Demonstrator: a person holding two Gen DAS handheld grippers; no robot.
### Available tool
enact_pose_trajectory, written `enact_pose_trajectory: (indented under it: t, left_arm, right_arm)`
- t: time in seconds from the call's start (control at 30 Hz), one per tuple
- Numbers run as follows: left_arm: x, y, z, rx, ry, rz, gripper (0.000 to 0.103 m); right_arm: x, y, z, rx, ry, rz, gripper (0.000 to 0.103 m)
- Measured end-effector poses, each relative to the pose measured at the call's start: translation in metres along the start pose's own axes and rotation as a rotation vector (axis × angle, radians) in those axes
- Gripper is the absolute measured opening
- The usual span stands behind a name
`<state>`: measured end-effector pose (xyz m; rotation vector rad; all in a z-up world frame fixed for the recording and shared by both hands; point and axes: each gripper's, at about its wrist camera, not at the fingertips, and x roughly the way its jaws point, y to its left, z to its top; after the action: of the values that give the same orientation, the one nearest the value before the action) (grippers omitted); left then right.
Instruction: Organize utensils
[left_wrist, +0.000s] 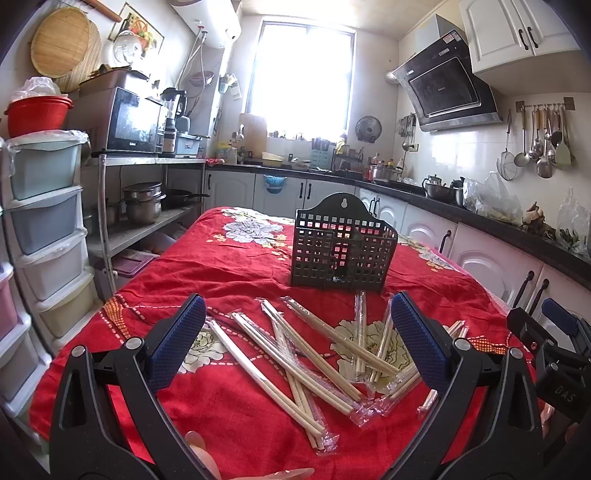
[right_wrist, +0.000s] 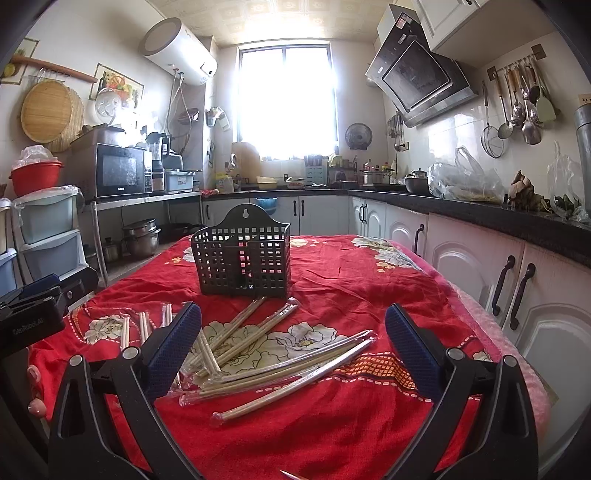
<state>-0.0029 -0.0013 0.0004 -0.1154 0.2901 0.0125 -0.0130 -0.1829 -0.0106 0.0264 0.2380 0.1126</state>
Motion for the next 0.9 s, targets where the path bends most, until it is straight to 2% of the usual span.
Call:
enact_pose_trajectory:
  t: [0.43,0.77,0.9]
  left_arm:
    - [0.002,0.009,0.009,-0.042,0.020,-0.009,0.093]
    - [0.021,0.045,0.009,-0.114,0.093,0.030,0.093]
    - [0.025,0.059,0.010,-0.152,0.111,0.006,0.093]
  right_arm:
    - [0.010,0.006,0.004,-0.036,0.051,0.037,0.097]
    - [0.033,0.027,0.019,-0.151,0.115,0.140,0.097]
    - [0.047,0.035,0.027,-0.176,0.148,0.189,0.097]
